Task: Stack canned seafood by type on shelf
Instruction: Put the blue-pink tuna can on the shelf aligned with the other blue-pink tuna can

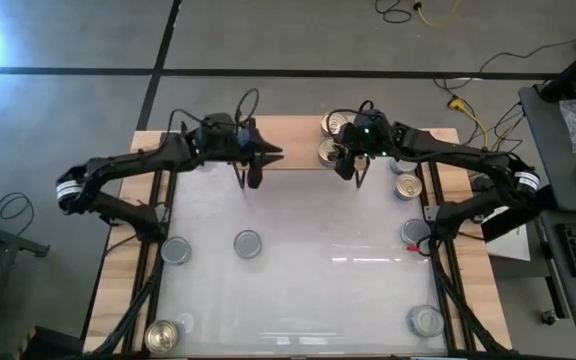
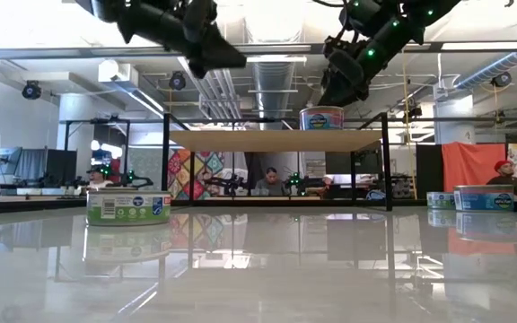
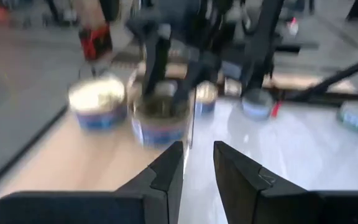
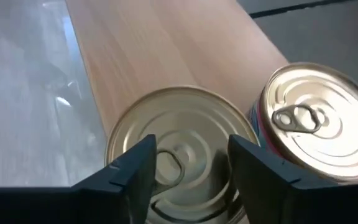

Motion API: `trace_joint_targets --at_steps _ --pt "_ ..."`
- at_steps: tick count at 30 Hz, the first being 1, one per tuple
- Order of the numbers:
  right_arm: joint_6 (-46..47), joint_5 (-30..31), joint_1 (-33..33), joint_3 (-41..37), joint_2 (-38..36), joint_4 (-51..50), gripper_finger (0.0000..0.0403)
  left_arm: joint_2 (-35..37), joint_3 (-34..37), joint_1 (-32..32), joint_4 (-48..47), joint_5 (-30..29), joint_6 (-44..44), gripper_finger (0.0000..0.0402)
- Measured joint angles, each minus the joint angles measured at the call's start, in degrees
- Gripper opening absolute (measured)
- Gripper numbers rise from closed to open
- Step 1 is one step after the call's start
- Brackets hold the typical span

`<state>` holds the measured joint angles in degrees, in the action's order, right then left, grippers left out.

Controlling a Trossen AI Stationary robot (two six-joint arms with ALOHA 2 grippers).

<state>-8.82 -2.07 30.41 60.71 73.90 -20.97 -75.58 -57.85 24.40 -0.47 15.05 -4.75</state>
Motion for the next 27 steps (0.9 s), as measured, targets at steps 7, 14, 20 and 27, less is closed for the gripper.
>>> trace_joint_targets --at_steps 7,14,20,27 --pt "-2.48 1.09 0.11 0.02 0.06 -0.69 0.0155 1.7 2.68 -0.03 0.66 0.29 1.08 0.0074" --pt "-3.85 2.19 0.66 0.04 -0.29 -1.05 0.0136 2.19 2.54 -0.11 0.97 0.33 0.93 0.0074" --pt "-3.85 2.08 0.66 0.04 -0.29 -1.03 0.0133 3.22 2.56 -0.11 0.94 0.33 0.82 0.0074" --pt "-3.37 1.71 0.61 0.04 -0.36 -1.24 0.0152 4.52 2.54 -0.28 0.73 0.42 0.82 0.0074"
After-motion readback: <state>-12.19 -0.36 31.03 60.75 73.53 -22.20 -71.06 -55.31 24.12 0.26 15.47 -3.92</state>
